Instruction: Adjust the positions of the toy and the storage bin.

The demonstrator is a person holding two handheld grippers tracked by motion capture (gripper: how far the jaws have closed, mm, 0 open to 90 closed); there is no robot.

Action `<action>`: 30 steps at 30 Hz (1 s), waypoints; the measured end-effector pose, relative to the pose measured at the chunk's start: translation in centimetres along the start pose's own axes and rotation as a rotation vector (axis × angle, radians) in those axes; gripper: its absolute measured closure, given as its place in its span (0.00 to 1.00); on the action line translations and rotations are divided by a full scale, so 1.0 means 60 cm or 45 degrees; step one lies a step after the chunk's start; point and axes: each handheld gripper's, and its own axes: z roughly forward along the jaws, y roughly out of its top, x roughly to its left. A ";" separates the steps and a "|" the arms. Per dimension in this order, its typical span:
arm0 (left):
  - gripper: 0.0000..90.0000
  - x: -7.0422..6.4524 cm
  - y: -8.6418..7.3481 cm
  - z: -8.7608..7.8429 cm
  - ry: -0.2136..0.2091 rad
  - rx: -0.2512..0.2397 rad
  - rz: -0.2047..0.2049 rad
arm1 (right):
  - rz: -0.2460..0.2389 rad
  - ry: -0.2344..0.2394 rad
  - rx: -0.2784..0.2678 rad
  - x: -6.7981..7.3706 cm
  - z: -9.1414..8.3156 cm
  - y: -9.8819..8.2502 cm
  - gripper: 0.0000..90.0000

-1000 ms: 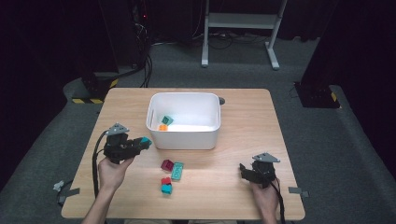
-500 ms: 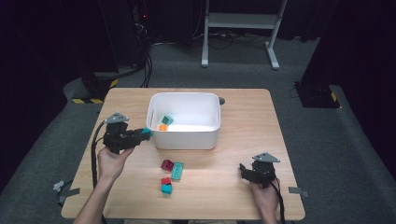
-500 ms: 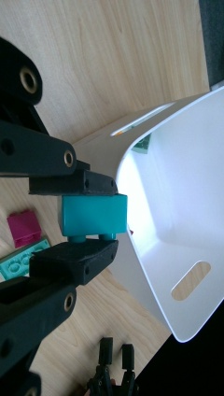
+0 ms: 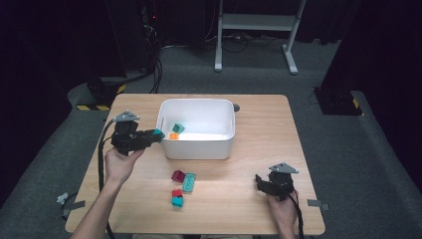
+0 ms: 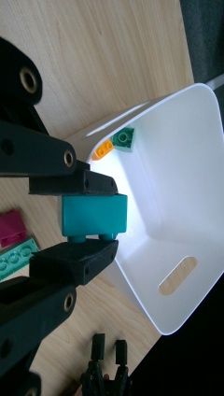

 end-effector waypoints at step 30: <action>0.75 -0.019 0.051 0.023 0.009 0.039 0.114 | 0.002 0.001 0.000 0.000 0.000 0.000 0.29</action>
